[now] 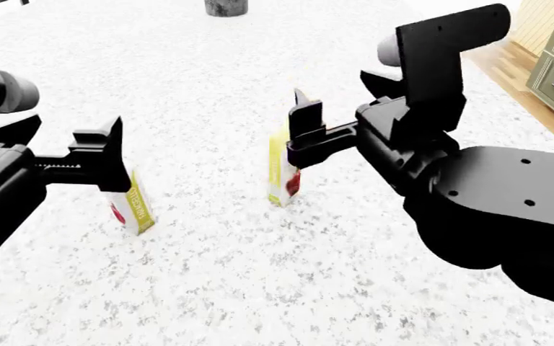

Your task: Move the drinks to the dining counter.

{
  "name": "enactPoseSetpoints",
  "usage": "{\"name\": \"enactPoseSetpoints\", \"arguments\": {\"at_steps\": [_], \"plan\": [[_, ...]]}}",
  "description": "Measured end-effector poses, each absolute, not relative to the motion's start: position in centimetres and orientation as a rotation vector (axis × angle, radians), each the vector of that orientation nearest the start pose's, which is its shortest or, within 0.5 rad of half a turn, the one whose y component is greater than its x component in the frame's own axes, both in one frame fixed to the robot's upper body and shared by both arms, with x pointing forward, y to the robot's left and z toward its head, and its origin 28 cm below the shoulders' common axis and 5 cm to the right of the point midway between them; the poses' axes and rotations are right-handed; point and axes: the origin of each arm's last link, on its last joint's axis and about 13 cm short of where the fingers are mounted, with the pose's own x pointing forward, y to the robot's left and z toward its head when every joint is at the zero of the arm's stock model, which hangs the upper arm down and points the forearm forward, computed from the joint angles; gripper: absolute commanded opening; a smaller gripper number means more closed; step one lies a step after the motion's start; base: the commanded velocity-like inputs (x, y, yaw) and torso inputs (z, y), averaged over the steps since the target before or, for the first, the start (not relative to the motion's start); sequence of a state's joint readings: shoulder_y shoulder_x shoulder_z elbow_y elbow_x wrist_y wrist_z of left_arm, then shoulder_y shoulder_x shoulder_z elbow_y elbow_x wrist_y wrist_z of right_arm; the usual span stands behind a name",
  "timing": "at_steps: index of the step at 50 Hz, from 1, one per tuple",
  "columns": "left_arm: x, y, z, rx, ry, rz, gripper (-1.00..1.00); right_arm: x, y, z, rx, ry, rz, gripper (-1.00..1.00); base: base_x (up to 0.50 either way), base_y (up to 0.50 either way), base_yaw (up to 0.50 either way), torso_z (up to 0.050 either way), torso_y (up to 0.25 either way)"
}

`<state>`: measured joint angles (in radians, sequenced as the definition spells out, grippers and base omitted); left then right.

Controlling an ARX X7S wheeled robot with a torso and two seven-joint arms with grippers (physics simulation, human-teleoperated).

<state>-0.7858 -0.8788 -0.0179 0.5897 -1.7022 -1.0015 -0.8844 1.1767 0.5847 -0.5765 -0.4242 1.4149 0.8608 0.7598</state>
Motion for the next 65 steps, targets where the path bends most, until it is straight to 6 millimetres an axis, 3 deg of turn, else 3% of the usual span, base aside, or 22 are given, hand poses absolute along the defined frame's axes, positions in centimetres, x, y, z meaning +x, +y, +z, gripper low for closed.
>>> {"name": "enactPoseSetpoints", "arguments": {"at_steps": [13, 22, 33, 65], "plan": [[19.1, 27.1, 28.5, -0.023, -0.012, -0.124, 1.0, 22.4, -10.2, 32.6, -0.06, -0.301, 0.169, 1.0, 0.0, 0.0, 0.0, 0.0, 0.0], [18.9, 26.9, 28.7, -0.018, -0.024, -0.133, 1.0, 20.9, -11.2, 33.9, -0.06, -0.404, 0.061, 1.0, 0.01, -0.28, 0.0, 0.0, 0.0], [18.7, 26.8, 28.9, -0.012, -0.032, -0.133, 1.0, 20.3, -11.6, 34.5, -0.051, -0.445, 0.01, 1.0, 0.17, -0.39, 0.0, 0.0, 0.0], [18.6, 26.5, 29.0, 0.004, -0.026, -0.141, 1.0, 19.7, -12.3, 34.5, -0.006, -0.437, -0.003, 1.0, 0.5, -0.32, 0.0, 0.0, 0.0]]}}
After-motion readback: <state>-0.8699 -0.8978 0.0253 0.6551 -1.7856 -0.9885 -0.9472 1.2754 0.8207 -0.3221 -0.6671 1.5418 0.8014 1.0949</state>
